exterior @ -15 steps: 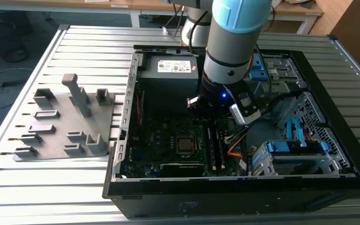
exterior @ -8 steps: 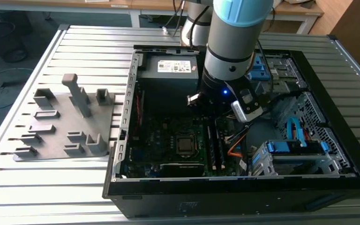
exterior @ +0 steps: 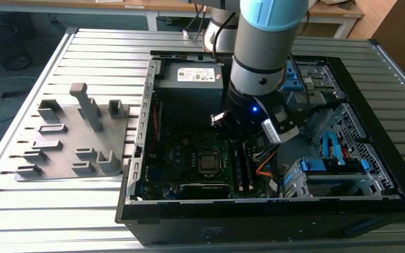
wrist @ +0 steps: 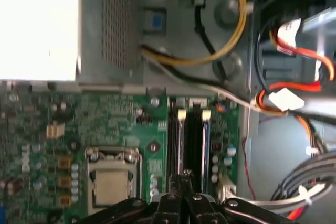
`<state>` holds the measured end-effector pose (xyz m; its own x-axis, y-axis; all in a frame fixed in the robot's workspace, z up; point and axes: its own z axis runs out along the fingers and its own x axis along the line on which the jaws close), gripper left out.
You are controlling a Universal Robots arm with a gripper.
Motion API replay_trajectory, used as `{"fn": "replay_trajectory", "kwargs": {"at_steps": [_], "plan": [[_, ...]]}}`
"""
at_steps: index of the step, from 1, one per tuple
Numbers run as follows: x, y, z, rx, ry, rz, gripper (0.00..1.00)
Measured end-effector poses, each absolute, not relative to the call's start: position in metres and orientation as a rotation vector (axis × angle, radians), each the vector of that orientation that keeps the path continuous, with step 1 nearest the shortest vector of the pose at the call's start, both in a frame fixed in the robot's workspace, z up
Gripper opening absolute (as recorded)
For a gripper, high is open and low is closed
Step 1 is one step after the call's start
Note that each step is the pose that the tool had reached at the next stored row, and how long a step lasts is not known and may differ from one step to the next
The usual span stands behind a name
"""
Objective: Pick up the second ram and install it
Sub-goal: 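Press down the second ram until it locks into place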
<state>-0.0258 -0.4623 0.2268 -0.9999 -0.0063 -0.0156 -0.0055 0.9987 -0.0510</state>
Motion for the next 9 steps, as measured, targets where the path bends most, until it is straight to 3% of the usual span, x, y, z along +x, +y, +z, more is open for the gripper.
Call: {"fn": "replay_trajectory", "kwargs": {"at_steps": [9], "plan": [[-0.026, -0.493, 0.223, -0.009, 3.126, -0.098, 0.1]]}}
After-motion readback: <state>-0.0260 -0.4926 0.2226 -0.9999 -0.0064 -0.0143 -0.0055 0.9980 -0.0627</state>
